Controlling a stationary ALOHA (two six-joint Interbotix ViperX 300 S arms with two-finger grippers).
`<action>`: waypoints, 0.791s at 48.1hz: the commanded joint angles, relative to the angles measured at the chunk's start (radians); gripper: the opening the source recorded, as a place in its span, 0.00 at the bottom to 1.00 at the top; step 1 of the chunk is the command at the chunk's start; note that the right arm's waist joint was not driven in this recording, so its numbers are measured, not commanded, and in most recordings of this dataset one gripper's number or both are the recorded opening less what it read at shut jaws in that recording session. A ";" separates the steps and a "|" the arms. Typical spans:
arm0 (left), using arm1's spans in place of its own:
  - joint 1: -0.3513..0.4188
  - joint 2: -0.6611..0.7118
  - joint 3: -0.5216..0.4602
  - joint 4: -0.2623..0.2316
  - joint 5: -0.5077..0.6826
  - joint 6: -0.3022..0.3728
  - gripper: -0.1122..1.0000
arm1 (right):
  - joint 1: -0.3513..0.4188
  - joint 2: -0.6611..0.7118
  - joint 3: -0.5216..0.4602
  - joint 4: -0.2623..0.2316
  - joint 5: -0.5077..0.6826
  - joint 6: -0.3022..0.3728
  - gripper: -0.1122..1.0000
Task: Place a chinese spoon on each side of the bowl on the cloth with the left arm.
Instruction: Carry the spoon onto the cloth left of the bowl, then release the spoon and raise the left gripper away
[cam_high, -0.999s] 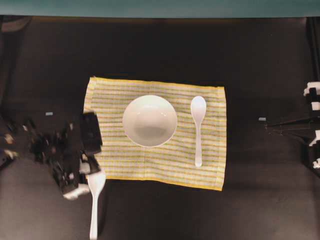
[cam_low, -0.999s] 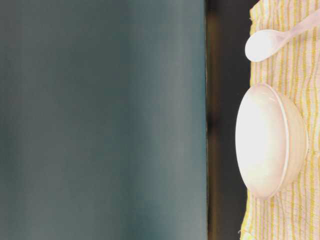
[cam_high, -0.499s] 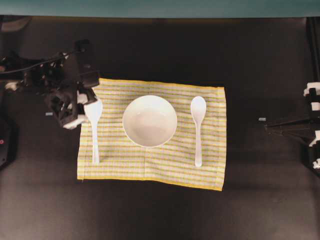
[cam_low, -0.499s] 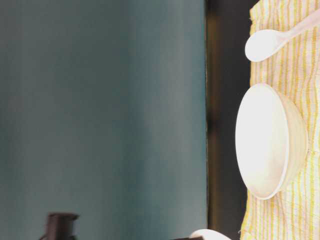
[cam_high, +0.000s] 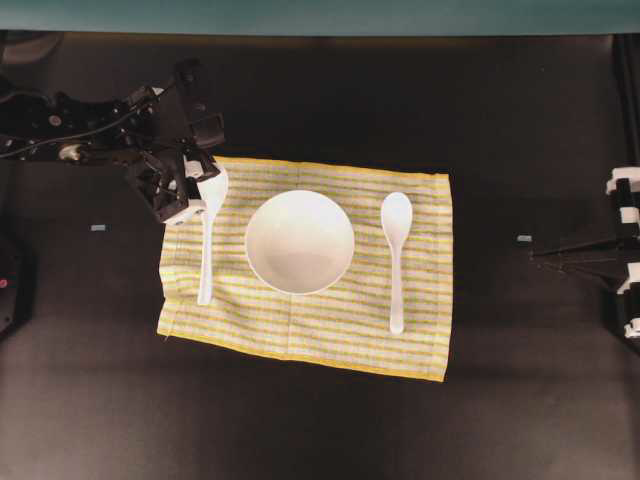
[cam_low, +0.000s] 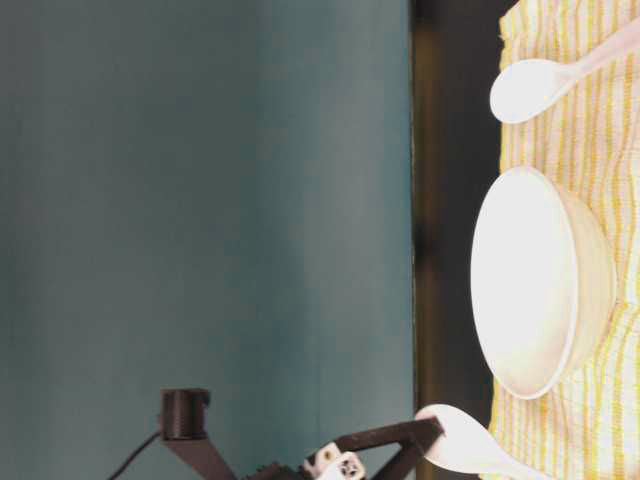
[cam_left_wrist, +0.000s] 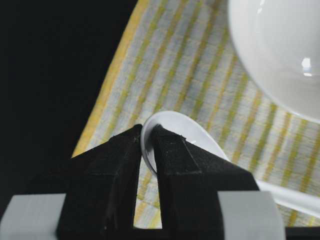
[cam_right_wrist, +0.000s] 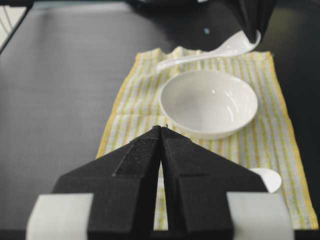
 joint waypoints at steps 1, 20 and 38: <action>-0.009 0.003 0.009 0.003 -0.006 -0.008 0.18 | 0.000 0.008 -0.003 0.002 -0.005 0.009 0.09; -0.089 -0.023 0.091 0.003 -0.043 -0.109 0.27 | 0.000 0.008 -0.002 0.002 -0.012 0.006 0.09; -0.086 -0.072 0.141 0.003 -0.232 -0.118 0.89 | 0.002 0.008 0.002 0.002 -0.011 0.009 0.09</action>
